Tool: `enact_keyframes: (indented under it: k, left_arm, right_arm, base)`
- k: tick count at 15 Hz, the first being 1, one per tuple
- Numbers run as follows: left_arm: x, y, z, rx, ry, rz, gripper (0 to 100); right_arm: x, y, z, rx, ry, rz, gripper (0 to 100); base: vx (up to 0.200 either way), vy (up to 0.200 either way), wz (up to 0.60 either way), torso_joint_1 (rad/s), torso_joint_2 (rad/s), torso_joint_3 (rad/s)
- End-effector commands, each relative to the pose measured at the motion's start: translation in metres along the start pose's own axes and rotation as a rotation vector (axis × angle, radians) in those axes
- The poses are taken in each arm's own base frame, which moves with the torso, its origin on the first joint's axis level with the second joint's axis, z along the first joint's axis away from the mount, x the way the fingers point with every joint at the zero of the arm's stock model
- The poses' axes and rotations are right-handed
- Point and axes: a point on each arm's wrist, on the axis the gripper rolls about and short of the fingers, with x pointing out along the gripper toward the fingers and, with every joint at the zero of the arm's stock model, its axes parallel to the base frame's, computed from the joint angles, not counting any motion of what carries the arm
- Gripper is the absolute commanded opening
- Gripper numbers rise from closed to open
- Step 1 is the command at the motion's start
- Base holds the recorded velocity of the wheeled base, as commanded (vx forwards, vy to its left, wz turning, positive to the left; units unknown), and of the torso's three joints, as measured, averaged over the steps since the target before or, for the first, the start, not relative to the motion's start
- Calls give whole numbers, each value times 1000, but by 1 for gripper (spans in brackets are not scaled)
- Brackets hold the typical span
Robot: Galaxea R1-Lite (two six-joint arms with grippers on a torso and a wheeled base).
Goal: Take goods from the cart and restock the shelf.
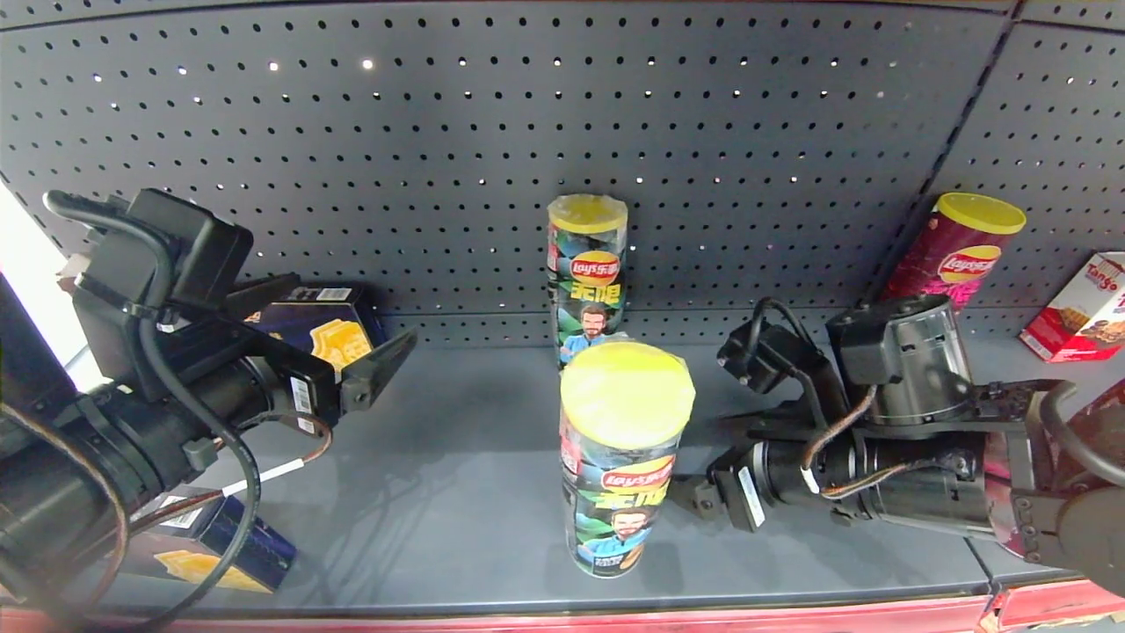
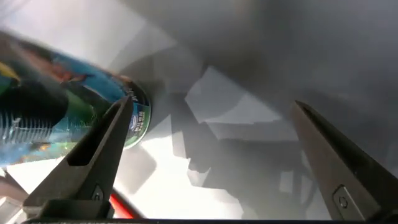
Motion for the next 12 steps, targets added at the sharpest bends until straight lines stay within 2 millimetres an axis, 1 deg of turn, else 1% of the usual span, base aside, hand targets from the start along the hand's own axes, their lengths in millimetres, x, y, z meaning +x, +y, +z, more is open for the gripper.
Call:
enact_keyframes:
  k: [1,3,7,8,10,12]
  left_arm:
    - [0,0,0,0,0,-1,100]
    - [0,0,0,0,0,-1,100]
    - [0,0,0,0,0,1,100]
    - [0,0,0,0,2,0,100]
    - [-2,0,-2,1,6,-1,100]
    - [-2,0,-3,1,10,0,100]
  right_arm:
    - [-7,3,-2,-5,-7,9,100]
    - [-12,6,-6,-12,-1,21,100]
    - [-16,12,-10,-21,6,37,100]
    - [-19,10,-13,-19,9,31,100]
    - [-30,5,-23,-9,20,16,100]
    - [-45,5,-34,-12,26,19,100]
  base:
    - [0,0,0,0,0,0]
    - [0,0,0,0,0,0]
    - [0,0,0,0,0,0]
    - [0,0,0,0,0,0]
    - [0,0,0,0,0,0]
    - [0,0,0,0,0,0]
